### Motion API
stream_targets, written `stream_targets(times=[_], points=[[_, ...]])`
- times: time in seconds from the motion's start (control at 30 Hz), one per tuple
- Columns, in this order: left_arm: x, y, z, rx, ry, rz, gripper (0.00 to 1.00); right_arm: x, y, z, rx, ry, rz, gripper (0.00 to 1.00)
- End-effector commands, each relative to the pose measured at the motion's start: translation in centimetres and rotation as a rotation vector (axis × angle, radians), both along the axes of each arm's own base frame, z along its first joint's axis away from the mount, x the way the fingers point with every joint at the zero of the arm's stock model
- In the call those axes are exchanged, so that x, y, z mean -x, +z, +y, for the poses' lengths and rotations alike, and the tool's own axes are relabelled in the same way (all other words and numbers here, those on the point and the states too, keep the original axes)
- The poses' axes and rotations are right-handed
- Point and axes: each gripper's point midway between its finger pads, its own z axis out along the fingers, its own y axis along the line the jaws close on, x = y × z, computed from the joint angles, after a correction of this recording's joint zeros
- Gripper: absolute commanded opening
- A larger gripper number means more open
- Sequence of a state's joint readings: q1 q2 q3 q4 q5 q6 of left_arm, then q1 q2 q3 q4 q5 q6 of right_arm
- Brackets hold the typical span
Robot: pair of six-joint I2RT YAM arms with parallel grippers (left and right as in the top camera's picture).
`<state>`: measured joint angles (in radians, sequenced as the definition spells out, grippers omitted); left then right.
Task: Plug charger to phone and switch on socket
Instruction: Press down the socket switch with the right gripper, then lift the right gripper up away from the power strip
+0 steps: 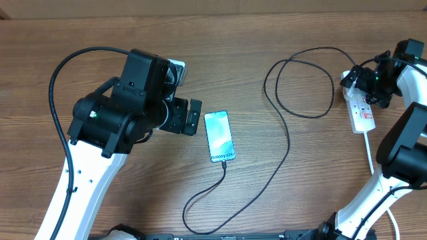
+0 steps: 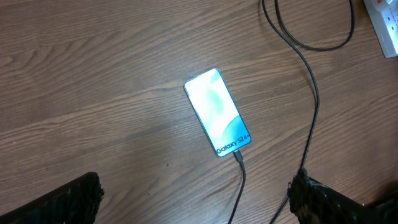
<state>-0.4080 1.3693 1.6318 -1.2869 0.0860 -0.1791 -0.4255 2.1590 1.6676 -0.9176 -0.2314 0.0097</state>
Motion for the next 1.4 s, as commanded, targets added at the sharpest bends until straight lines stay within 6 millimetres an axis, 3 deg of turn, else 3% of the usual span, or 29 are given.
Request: stream_targets(times=[0.0,0.83,1.1,1.37], points=[[-0.1,0.4,-0.3,0.003,-0.024,-0.014,0.99,0.7,-0.9,3.0,-0.133,0.037,0.014,1.0],[-0.1,0.4,-0.3,0.003,-0.024,-0.014,0.99,0.4,0.3,5.7,-0.294,0.091,-0.04,1.0],[-0.1,0.4,-0.3,0.003,-0.024,-0.014,0.99,0.8,1.8,3.9,-0.298,0.025,-0.019,1.0],[-0.1,0.4,-0.3,0.003,-0.024,-0.014,0.99,1.5,5.6,1.2,-0.212,-0.067,-0.02,1.0]])
